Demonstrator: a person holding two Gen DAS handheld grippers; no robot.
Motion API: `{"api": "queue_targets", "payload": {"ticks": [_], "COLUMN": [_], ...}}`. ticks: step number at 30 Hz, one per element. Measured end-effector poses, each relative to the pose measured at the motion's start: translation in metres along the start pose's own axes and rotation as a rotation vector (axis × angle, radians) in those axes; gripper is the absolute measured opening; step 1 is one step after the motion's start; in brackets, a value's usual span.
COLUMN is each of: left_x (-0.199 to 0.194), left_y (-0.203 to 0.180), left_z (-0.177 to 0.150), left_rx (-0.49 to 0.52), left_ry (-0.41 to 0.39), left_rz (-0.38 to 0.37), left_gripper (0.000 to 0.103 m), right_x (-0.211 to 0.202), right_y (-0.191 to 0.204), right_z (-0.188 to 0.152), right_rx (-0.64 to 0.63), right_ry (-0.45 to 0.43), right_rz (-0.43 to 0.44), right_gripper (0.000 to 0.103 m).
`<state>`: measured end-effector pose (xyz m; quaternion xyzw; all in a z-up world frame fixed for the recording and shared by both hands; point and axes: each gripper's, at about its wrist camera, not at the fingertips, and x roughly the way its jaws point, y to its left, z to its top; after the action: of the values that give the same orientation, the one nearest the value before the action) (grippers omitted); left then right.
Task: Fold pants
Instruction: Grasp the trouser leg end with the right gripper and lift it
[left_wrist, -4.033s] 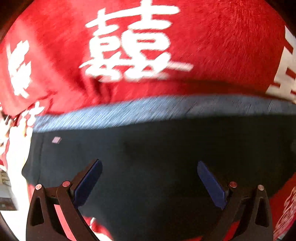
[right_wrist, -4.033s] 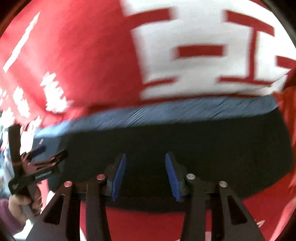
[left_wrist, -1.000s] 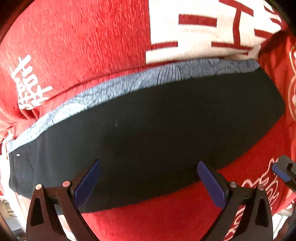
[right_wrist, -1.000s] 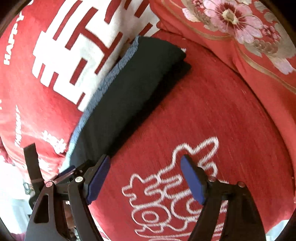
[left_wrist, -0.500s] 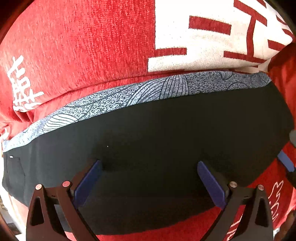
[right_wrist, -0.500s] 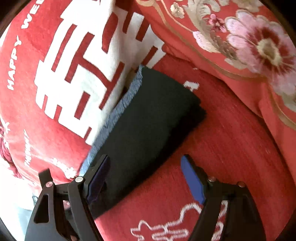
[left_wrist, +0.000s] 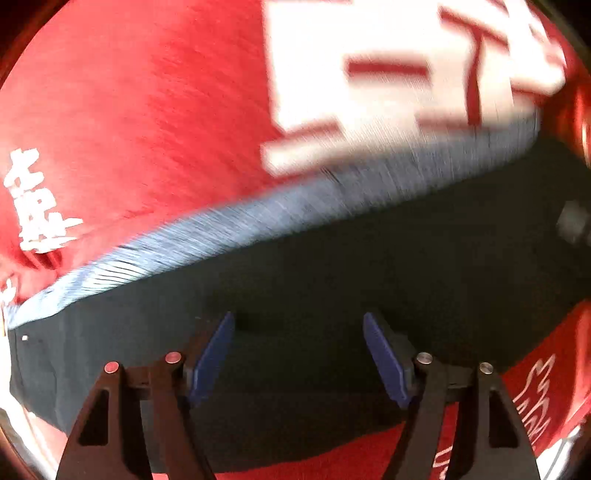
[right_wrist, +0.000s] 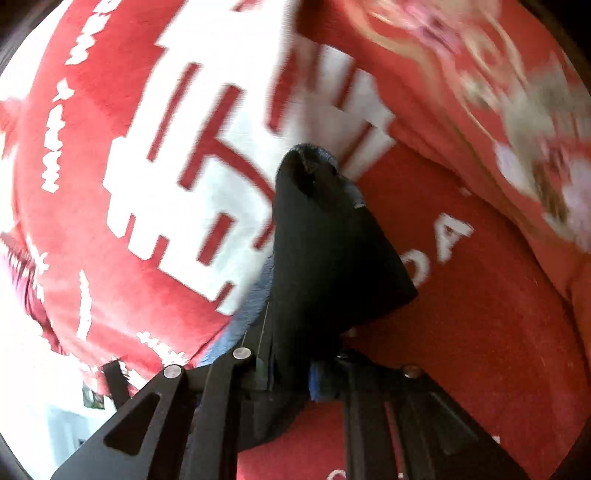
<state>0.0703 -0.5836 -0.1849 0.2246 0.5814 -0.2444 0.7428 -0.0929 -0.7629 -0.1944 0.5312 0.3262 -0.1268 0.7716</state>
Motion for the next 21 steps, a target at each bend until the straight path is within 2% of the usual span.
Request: {"api": "queue_targets", "payload": {"ticks": [2,5,10,11,14,15,17,21], "left_x": [-0.002,-0.005,-0.016,-0.010,-0.033,-0.040,-0.057,-0.073], "left_y": [-0.011,-0.012,-0.005,0.025,0.055,0.066,0.097,0.166], "left_z": [-0.008,-0.009,-0.015,-0.013,-0.022,-0.025,-0.035,-0.055], "left_rx": [0.028,0.006,0.027,0.010,-0.044,-0.050,-0.069,-0.118], "left_ry": [-0.071,-0.065,-0.082,-0.070,-0.098,-0.111,-0.127,-0.126], "left_rz": [0.039,0.012,-0.033,-0.059,-0.089,-0.087,-0.081,-0.046], "left_gripper": [0.072,0.071,0.071,0.071,0.071,0.071,0.081,0.081], "right_x": [-0.001,-0.002,-0.001,-0.003,-0.001,0.001,0.008,0.047], "right_y": [0.016,0.039,0.080,0.090,0.130,0.144,0.169,0.217], "right_z": [-0.003,-0.006,-0.015,-0.018,-0.033,-0.040,-0.054,-0.099], "right_rx": [-0.048,-0.131,-0.260,-0.292,-0.426,-0.473,-0.543,-0.647], "right_ry": [0.010,0.009,0.027,0.031,0.050,0.060,0.076,0.136], "right_rz": [-0.002,-0.031,-0.075,-0.084,-0.129,-0.144,-0.166,-0.193], "right_gripper": [0.013,0.013,0.013,0.013,0.013,0.013,0.014,0.014]}}
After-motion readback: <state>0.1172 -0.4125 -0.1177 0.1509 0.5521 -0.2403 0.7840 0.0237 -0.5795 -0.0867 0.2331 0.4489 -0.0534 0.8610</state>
